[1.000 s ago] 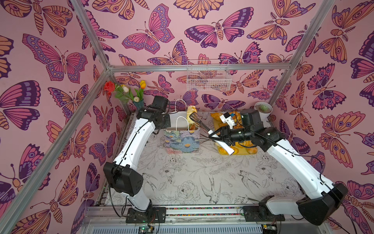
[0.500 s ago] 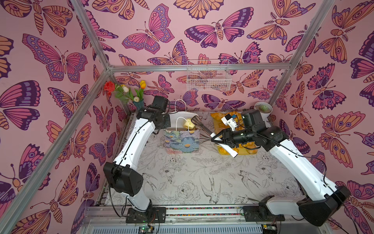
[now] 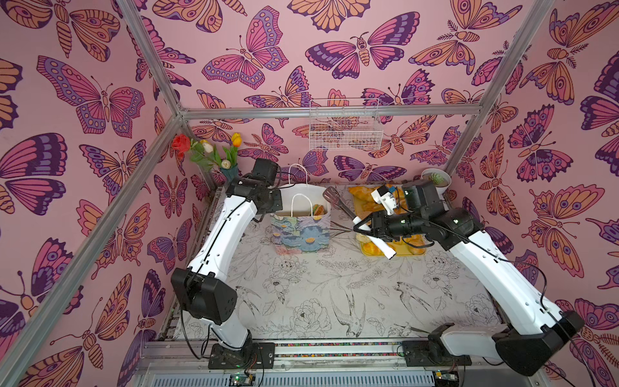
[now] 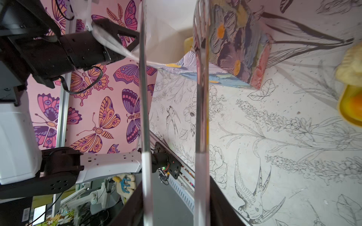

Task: Pack bread into a paper bag
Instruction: Place the fake bread in the paper bag, then pick up the fake bread from the plate.

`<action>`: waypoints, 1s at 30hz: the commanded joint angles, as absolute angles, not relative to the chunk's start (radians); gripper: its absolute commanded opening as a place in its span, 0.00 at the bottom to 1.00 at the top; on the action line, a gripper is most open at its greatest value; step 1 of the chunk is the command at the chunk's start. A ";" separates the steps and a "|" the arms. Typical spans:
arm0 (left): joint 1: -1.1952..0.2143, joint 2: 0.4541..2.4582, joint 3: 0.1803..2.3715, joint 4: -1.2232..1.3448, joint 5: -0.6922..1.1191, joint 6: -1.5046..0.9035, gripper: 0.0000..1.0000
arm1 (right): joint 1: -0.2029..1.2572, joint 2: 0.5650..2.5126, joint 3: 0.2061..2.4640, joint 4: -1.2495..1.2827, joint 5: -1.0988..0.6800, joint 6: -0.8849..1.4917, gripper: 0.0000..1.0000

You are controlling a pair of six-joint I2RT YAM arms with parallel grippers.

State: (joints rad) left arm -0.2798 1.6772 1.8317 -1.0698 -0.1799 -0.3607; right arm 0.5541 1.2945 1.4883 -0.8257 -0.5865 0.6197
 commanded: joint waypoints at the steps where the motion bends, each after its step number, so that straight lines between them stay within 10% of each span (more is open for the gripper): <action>1: -0.272 1.657 1.832 -1.077 -0.183 -0.362 0.10 | 0.509 1.234 1.545 -0.849 -0.501 0.575 0.45; 30: -0.272 1.658 1.798 -1.071 -0.178 -0.379 0.09 | 0.007 1.294 1.419 -1.063 -0.296 0.564 0.43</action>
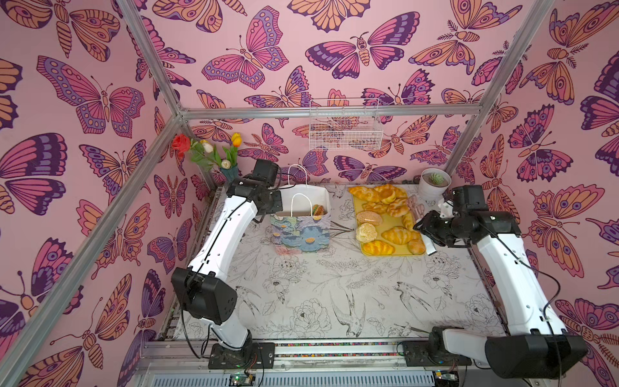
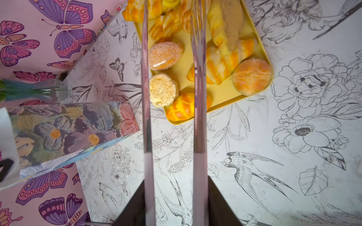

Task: Pack bread into a paper bag
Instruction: Pick up the fake bread from the plate.

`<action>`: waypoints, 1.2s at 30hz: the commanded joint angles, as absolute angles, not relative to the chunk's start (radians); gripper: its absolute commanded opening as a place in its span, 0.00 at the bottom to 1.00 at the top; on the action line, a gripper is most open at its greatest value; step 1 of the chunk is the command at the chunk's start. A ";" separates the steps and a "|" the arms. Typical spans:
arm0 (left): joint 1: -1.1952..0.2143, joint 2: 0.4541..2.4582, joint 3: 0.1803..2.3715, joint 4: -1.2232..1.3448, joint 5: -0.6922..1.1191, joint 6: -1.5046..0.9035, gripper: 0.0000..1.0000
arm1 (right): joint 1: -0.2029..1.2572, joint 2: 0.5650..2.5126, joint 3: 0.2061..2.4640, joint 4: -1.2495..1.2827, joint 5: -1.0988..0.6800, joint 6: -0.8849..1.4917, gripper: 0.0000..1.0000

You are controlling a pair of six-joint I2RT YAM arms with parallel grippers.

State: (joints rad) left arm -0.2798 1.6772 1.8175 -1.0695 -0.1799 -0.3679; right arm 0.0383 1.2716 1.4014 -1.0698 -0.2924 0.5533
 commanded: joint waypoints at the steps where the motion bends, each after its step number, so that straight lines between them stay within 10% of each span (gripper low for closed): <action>1: -0.272 1.660 1.796 -1.071 -0.177 -0.379 0.09 | -0.002 1.308 1.417 -1.054 -0.312 0.562 0.43; 36: -0.272 1.687 1.790 -1.068 -0.203 -0.379 0.09 | -0.069 1.642 1.504 -0.963 -0.427 0.482 0.42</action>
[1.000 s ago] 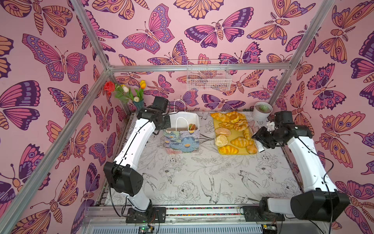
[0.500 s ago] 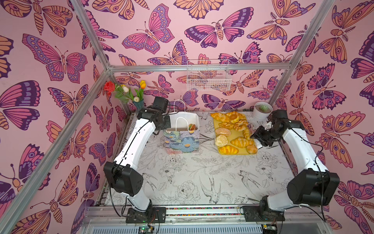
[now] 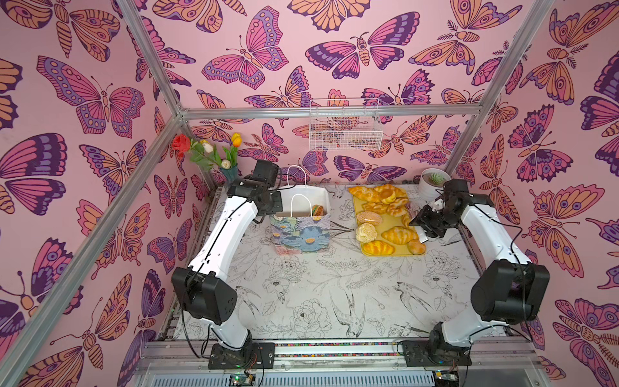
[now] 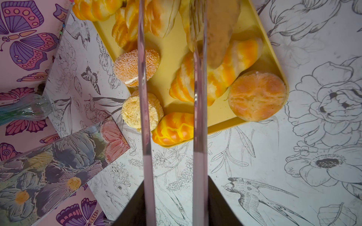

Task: Pack bread into a paper bag
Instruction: Pick up the fake bread from the plate.

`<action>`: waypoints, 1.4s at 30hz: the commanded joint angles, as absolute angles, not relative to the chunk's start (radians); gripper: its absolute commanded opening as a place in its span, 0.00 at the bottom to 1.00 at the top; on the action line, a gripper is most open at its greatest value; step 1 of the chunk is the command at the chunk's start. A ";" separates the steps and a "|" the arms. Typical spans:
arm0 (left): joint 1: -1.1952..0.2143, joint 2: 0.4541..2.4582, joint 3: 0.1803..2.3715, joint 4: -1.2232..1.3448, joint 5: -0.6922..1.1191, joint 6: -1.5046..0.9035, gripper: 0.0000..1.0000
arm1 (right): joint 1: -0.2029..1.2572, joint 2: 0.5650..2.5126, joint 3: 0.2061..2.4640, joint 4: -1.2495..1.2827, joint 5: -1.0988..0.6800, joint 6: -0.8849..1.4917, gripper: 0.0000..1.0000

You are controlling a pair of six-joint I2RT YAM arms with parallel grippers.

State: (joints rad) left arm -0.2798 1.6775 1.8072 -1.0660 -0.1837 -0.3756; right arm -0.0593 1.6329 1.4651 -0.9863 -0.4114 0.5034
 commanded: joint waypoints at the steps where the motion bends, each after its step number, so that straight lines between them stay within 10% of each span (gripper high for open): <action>1: -0.272 1.687 1.790 -1.068 -0.205 -0.377 0.09 | -0.069 1.648 1.506 -0.960 -0.432 0.480 0.42; 22: -0.272 1.679 1.792 -1.068 -0.209 -0.374 0.09 | -0.071 1.662 1.485 -0.960 -0.471 0.471 0.22; 42: -0.272 1.671 1.803 -1.068 -0.186 -0.376 0.09 | -0.071 1.266 1.472 -1.139 -0.585 0.485 0.25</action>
